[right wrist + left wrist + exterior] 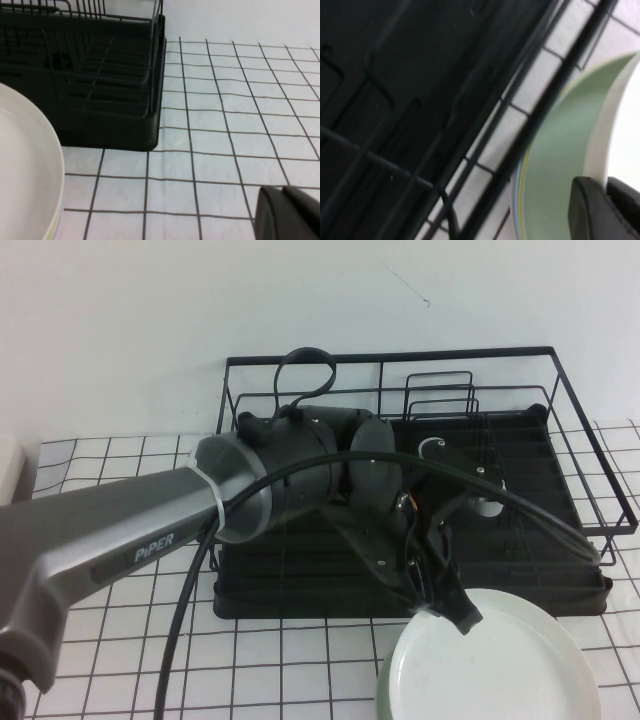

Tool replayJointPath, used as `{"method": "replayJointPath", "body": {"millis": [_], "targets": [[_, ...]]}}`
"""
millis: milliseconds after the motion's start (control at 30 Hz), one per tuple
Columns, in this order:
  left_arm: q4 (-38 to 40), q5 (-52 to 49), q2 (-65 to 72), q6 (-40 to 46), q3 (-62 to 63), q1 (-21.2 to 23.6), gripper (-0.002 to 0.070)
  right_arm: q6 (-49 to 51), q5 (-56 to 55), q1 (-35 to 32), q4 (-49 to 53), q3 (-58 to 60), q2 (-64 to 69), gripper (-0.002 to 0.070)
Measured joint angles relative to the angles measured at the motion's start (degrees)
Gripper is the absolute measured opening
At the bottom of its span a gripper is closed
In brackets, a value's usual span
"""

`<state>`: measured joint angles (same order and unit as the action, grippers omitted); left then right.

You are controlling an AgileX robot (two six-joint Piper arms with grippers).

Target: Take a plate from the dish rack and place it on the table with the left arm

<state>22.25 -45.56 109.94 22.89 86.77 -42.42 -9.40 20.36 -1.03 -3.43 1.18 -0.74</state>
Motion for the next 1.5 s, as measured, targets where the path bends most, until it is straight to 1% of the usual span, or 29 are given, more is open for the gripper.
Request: {"method": "replayJointPath", "body": {"millis": [433, 600, 667, 733, 767, 800, 900, 1000, 1033, 1100, 1167, 1200, 1267, 1367, 1400, 1433, 1500], "targets": [[-2.0, -1.2, 0.4, 0.0, 0.0, 0.0, 0.0002, 0.0, 0.0, 0.0, 0.0, 0.0, 0.0, -0.0001], [-2.8, 0.0, 1.1, -0.8, 0.0, 0.0, 0.0003, 0.0, 0.0, 0.0, 0.0, 0.0, 0.0, -0.0001], [-2.8, 0.0, 1.1, -0.5, 0.0, 0.0, 0.0020, 0.0, 0.0, 0.0, 0.0, 0.0, 0.0, -0.0001], [-2.8, 0.1, 1.1, 0.6, 0.0, 0.0, 0.0069, 0.0, 0.0, 0.0, 0.0, 0.0, 0.0, -0.0001], [-2.8, 0.1, 1.2, 1.3, 0.0, 0.0, 0.0120, 0.0, 0.0, 0.0, 0.0, 0.0, 0.0, -0.0001], [-2.8, 0.1, 1.2, 1.7, 0.0, 0.0, 0.0151, 0.0, 0.0, 0.0, 0.0, 0.0, 0.0, -0.0001], [-2.8, 0.1, 1.2, 2.0, 0.0, 0.0, 0.0339, 0.0, 0.0, 0.0, 0.0, 0.0, 0.0, -0.0001], [-3.1, -0.4, 1.1, 2.7, 0.0, 0.0, 0.0495, 0.0, 0.0, 0.0, 0.0, 0.0, 0.0, -0.0001], [-3.1, -0.9, 1.1, 2.7, 0.2, -0.1, 0.0529, 0.0, 0.0, 0.0, 0.0, 0.0, 0.0, -0.0001], [-3.8, -2.9, 1.1, 1.9, 1.6, -0.2, 0.0549, 0.0, 0.0, 0.0, 0.0, 0.0, 0.0, -0.0001], [-5.0, -4.6, 1.2, 0.9, 3.5, -0.2, 0.0522, 0.0, 0.0, 0.0, 0.0, 0.0, 0.0, -0.0001], [-5.8, -5.3, 1.2, 0.3, 4.8, -0.2, 0.0488, 0.0, 0.0, 0.0, 0.0, 0.0, 0.0, -0.0001], [-6.9, -7.0, 1.2, -0.8, 7.8, 0.0, 0.0388, 0.0, 0.0, 0.0, 0.0, 0.0, 0.0, -0.0001], [-7.9, -10.7, 1.2, -1.3, 11.8, 0.0, 0.0146, 0.0, 0.0, 0.0, 0.0, 0.0, 0.0, -0.0001], [-7.9, -11.9, 1.2, -1.3, 12.8, 0.0, 0.0097, 0.0, 0.0, 0.0, 0.0, 0.0, 0.0, -0.0001], [-7.9, -12.7, 1.2, -1.5, 13.4, 0.0, 0.0063, 0.0, 0.0, 0.0, 0.0, 0.0, 0.0, -0.0001], [-8.0, -13.0, 0.9, -2.3, 13.8, 0.0, 0.0029, 0.0, 0.0, 0.0, 0.0, 0.0, 0.0, -0.0001]]}}
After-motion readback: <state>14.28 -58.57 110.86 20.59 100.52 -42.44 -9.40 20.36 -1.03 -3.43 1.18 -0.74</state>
